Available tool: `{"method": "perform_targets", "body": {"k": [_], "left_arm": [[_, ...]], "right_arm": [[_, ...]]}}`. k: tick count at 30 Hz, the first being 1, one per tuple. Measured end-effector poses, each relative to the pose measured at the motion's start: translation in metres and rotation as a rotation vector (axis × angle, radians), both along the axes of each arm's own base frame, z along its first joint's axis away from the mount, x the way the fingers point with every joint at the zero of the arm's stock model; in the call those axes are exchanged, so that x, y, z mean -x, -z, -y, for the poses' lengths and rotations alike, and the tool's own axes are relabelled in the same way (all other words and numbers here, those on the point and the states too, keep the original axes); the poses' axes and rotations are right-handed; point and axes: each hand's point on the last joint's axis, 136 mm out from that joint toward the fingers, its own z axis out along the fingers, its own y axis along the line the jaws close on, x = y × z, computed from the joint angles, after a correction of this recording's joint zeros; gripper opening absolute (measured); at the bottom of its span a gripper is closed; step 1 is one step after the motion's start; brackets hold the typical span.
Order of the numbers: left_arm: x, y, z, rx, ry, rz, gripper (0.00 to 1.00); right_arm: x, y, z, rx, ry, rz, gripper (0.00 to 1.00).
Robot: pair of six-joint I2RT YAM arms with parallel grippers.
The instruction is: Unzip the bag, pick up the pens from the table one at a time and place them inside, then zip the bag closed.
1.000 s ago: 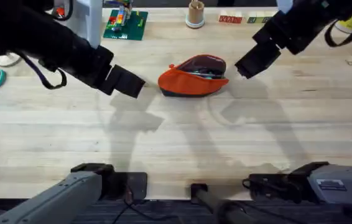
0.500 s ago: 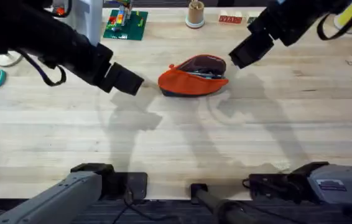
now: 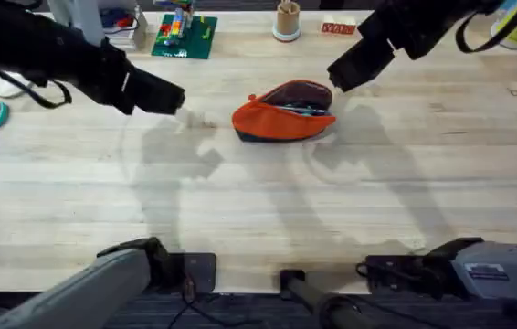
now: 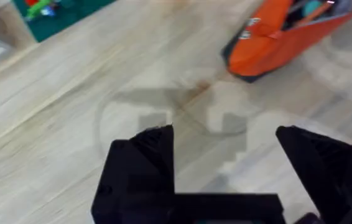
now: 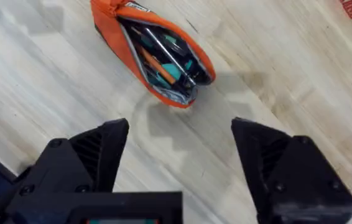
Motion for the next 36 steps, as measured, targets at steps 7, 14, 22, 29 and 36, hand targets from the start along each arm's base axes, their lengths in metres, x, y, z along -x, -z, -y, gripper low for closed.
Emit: {"method": "perform_targets", "body": {"k": [7,14,22,29,36], "left_arm": [[-0.009,0.029,-0.016,-0.007,-0.025,-0.106,0.992],[-0.024,0.043,-0.009,0.021,0.107,-0.081,0.994],[-0.012,0.057,0.022,0.143,0.448,-0.044,0.993],[-0.008,0.068,0.025,0.299,0.562,-0.007,0.993],[-0.008,0.076,0.008,0.381,0.568,0.044,0.993]], "right_arm": [[0.000,0.000,-0.001,-0.005,-0.003,-0.002,0.998],[0.000,0.000,-0.001,-0.005,-0.003,-0.002,0.997],[0.000,0.000,-0.001,-0.005,-0.003,-0.002,0.997],[0.000,0.000,-0.001,-0.006,0.000,-0.003,0.997],[-0.005,-0.003,-0.003,-0.028,0.030,0.012,0.997]]}}
